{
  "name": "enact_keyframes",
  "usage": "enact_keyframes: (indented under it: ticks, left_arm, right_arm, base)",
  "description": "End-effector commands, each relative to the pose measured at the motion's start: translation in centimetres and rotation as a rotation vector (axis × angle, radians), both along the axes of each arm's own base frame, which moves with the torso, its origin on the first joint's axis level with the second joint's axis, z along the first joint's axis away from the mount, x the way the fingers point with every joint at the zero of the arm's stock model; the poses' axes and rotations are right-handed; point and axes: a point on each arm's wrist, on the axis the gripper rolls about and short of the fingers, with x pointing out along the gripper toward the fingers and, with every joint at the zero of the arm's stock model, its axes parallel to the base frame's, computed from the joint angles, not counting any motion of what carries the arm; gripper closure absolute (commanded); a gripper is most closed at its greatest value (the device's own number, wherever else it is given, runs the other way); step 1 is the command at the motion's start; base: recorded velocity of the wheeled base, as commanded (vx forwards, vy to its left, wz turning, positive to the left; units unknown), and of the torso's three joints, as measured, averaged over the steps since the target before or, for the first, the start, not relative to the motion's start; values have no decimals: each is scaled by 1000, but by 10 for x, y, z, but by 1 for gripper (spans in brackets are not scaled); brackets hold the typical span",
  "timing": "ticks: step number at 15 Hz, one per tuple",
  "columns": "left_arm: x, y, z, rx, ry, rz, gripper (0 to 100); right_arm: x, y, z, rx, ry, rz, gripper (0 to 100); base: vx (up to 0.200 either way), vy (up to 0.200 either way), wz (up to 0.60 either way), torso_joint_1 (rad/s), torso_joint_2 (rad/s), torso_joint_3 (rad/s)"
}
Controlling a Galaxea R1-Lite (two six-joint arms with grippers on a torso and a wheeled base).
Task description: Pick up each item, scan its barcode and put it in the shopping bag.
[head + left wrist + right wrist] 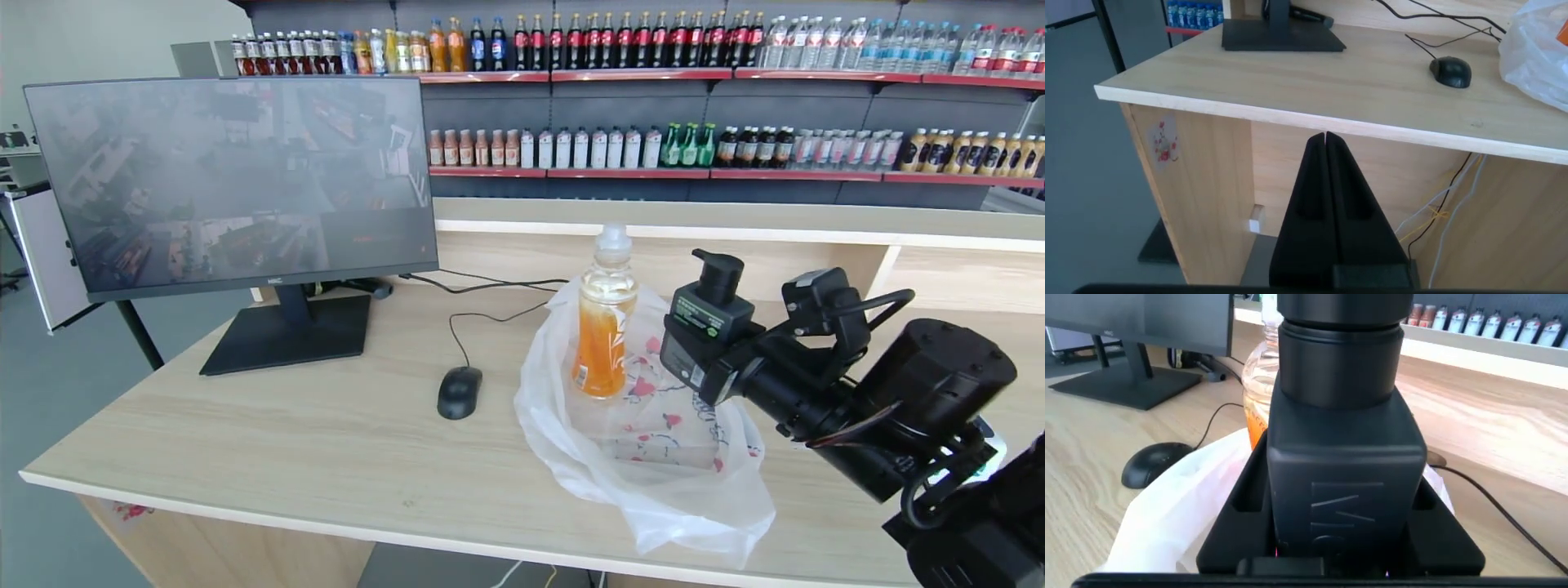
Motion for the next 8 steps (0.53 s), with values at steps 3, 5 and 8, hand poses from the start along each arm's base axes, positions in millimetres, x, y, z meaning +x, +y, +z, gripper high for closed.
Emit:
enact_keyframes:
  ticks: [3,5,8]
  left_arm:
    - [0,0,0,-2,1,0,100]
    - [0,0,0,-2,0,0,100]
    - [0,0,0,-2,0,0,100]
  right_arm:
    - [12,5,-28,-38,85,1,100]
    - [13,6,-37,-51,114,1,100]
    - [16,7,-46,-62,140,1,100]
  base:
    - [0,0,0,0,0,0]
    - [0,0,0,0,0,0]
    - [0,0,0,0,0,0]
